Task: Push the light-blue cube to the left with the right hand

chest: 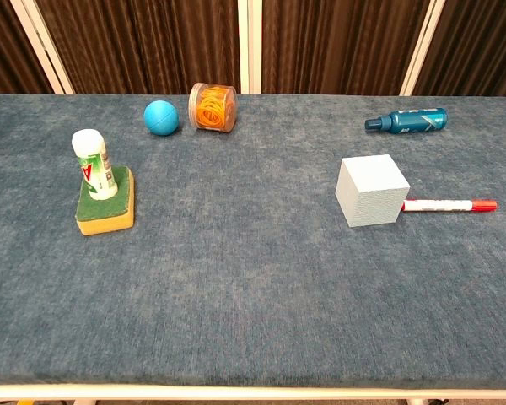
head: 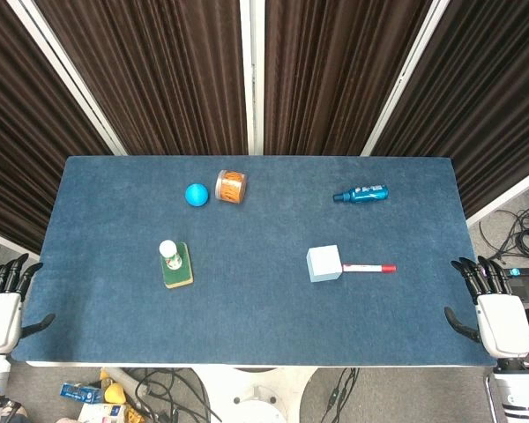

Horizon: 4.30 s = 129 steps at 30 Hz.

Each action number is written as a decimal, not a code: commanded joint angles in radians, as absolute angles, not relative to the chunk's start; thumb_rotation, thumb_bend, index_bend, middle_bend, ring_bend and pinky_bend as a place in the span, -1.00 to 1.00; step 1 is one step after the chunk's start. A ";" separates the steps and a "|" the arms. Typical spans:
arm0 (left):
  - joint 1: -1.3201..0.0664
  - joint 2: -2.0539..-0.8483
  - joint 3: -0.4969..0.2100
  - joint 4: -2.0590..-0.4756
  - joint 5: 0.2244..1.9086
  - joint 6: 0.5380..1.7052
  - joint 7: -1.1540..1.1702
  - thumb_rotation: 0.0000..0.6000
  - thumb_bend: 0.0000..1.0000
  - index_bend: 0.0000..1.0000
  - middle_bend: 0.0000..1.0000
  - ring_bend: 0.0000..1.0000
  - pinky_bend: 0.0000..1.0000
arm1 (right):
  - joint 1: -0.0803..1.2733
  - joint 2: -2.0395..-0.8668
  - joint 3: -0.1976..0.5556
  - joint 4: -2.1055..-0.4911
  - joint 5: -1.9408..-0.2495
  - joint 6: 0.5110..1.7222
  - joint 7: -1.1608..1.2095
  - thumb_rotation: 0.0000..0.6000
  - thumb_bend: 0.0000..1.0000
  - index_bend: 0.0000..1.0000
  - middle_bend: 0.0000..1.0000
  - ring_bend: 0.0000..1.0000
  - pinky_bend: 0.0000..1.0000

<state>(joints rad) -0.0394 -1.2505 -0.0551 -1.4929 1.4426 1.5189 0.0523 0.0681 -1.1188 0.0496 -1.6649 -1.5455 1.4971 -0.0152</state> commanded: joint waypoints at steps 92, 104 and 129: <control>-0.019 -1.255 -0.044 -1.481 1.421 1.495 0.035 1.00 -0.70 -0.57 -0.69 -0.81 -0.79 | 0.518 -1.615 0.118 -1.073 -1.254 0.945 -0.237 1.00 -0.10 0.33 0.23 -0.57 -0.72; -0.026 -1.245 -0.043 -1.506 1.432 1.494 0.057 1.00 -0.70 -0.57 -0.69 -0.81 -0.79 | 0.502 -1.492 0.104 -1.157 -1.305 0.980 -0.182 1.00 -0.05 0.43 0.30 -0.50 -0.62; -0.009 -1.251 -0.037 -1.471 1.422 1.495 0.015 1.00 -0.69 -0.57 -0.69 -0.81 -0.79 | 0.736 -1.698 0.176 -1.185 -1.249 0.822 -0.391 1.00 -0.05 0.45 0.30 -0.47 -0.50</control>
<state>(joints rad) -0.0090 -1.2513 -0.0374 -1.4710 1.4219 1.4949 0.0149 0.7285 -1.6903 0.1734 -1.1747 -1.2535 0.8260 -0.3792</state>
